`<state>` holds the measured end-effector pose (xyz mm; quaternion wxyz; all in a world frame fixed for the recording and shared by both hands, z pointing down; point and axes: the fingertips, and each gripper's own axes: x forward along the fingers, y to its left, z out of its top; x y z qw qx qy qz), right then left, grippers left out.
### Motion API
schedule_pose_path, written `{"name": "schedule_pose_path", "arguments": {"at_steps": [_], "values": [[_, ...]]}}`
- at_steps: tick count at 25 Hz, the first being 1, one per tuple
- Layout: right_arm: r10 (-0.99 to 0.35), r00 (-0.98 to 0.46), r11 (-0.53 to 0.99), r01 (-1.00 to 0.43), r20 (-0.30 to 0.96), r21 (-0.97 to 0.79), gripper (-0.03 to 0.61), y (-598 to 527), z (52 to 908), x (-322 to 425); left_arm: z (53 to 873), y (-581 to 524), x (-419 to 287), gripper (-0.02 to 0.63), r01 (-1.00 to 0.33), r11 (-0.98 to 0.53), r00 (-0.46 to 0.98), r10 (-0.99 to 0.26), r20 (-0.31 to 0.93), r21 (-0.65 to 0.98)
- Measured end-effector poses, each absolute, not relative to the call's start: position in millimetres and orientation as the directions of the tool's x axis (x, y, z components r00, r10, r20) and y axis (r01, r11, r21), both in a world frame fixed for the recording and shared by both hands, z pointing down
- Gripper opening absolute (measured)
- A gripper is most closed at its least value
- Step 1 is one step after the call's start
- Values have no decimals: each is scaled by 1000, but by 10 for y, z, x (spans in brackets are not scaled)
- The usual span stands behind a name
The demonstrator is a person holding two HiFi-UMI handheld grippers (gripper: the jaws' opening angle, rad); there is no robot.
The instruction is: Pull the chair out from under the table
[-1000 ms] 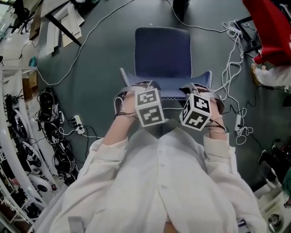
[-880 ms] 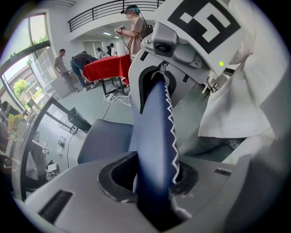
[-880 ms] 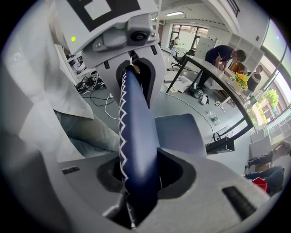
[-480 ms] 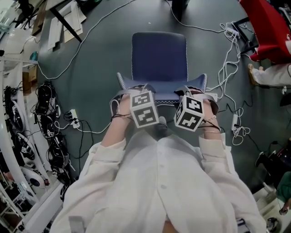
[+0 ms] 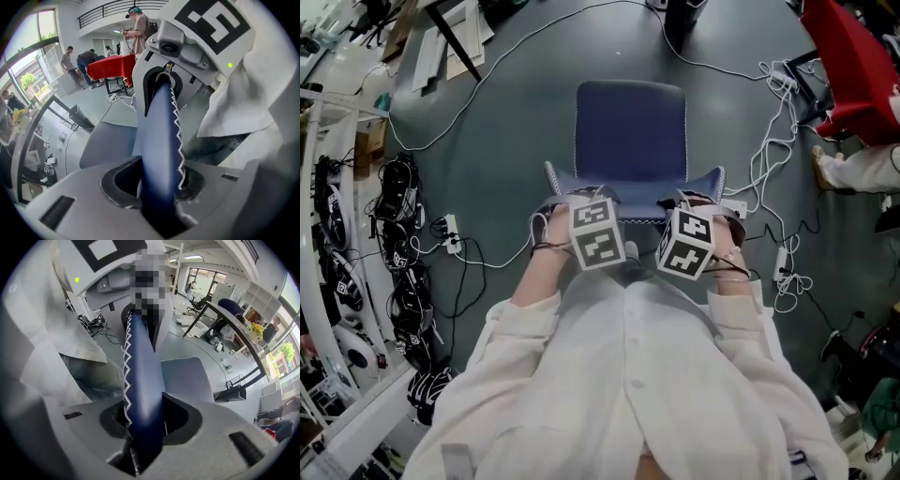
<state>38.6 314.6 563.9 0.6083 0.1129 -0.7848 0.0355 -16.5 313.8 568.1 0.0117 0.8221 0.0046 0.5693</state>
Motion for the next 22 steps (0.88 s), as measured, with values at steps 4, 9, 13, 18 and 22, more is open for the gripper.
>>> {"name": "schedule_pose_path", "arguments": {"at_steps": [4,9,13,18,22], "values": [[-129,-236,975,-206,963,80,117,3267,5640,414,5685,3268,-139,132,-8,-1000,344,25,939,29],[-118,-243,978,-196,963,71,117,3377,5641,431,5687,3391,-121,132,-35,-999,340,9,940,22],[-113,-241,981,-183,964,69,117,3465,5633,456,5682,3483,-94,132,-38,-999,336,16,942,30],[-109,-244,982,-178,964,66,117,3545,5631,439,5675,3548,-115,135,-45,-998,340,18,940,35],[-98,-246,984,-167,964,57,118,3561,5650,445,5695,3555,-103,140,-61,-998,341,13,940,35]]}}
